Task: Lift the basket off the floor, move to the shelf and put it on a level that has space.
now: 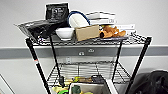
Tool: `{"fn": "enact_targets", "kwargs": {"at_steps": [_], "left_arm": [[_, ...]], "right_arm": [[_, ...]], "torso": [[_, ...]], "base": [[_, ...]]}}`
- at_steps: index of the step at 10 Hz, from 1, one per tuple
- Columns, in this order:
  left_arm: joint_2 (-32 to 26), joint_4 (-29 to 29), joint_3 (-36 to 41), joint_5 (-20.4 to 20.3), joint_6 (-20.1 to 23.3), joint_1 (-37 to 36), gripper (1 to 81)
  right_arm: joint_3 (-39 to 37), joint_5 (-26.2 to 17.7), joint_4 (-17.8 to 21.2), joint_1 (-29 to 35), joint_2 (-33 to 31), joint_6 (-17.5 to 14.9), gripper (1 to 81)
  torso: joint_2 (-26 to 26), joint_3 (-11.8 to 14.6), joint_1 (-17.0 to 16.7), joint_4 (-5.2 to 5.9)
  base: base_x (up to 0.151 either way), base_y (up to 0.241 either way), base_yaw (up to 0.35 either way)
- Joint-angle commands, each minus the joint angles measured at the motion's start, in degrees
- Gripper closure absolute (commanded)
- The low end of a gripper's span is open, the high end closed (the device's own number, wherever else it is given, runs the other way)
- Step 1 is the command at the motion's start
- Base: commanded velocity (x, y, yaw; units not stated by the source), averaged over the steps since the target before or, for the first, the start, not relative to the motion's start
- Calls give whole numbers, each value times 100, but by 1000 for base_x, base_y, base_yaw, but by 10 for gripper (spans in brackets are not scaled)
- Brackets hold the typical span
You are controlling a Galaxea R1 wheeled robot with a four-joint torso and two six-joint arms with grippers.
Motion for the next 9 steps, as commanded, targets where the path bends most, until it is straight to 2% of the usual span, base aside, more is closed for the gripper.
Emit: {"fn": "enact_targets", "kwargs": {"at_steps": [1,5,9], "left_arm": [[-413,-85,868,112,13,-1236,811],[-518,-629,1237,244,13,-1914,811],[-685,-1244,1369,508,13,-2696,811]], "right_arm": [[659,-207,512,1144,-413,84,811],[906,-242,890,1646,-625,84,811],[968,-540,1320,2375,-730,92,811]], "torso": [[0,0,0,0],[0,0,0,0],[0,0,0,0]], "base": [[0,0,0],[0,0,0],[0,0,0]]}}
